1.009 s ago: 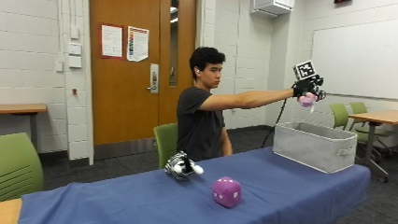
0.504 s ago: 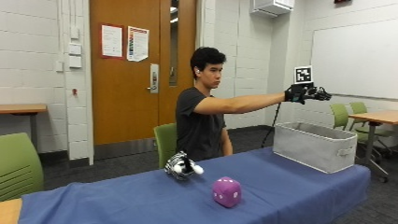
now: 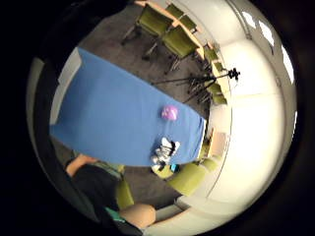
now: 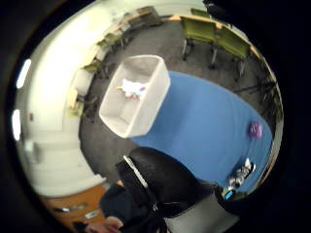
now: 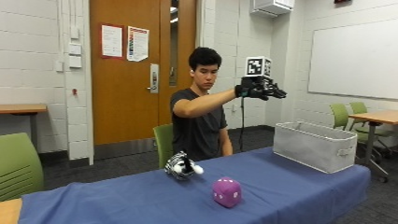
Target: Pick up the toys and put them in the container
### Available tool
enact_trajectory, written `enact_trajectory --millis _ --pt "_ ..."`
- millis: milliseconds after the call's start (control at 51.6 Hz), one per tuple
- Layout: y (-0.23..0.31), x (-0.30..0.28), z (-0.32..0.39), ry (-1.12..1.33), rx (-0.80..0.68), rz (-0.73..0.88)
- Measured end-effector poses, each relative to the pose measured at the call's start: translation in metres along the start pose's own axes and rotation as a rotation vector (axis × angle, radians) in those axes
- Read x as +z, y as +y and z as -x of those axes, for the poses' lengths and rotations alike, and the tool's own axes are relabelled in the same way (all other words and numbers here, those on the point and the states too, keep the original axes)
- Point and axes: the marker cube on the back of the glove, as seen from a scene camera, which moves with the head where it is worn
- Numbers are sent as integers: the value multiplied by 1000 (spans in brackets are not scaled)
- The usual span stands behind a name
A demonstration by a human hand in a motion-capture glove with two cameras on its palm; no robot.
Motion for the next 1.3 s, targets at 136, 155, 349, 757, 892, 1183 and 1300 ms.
enact_trajectory --millis 136,155,349,757,892,1183,1300 --pt "49 21 -71 63 335 11" --pt "57 24 -82 55 356 15" --pt "137 72 -177 10 524 22" --pt "219 223 -251 -59 709 161" --pt "245 265 -258 -101 740 220" --pt "270 294 -242 -210 810 157" --pt "272 288 -234 -183 824 109"
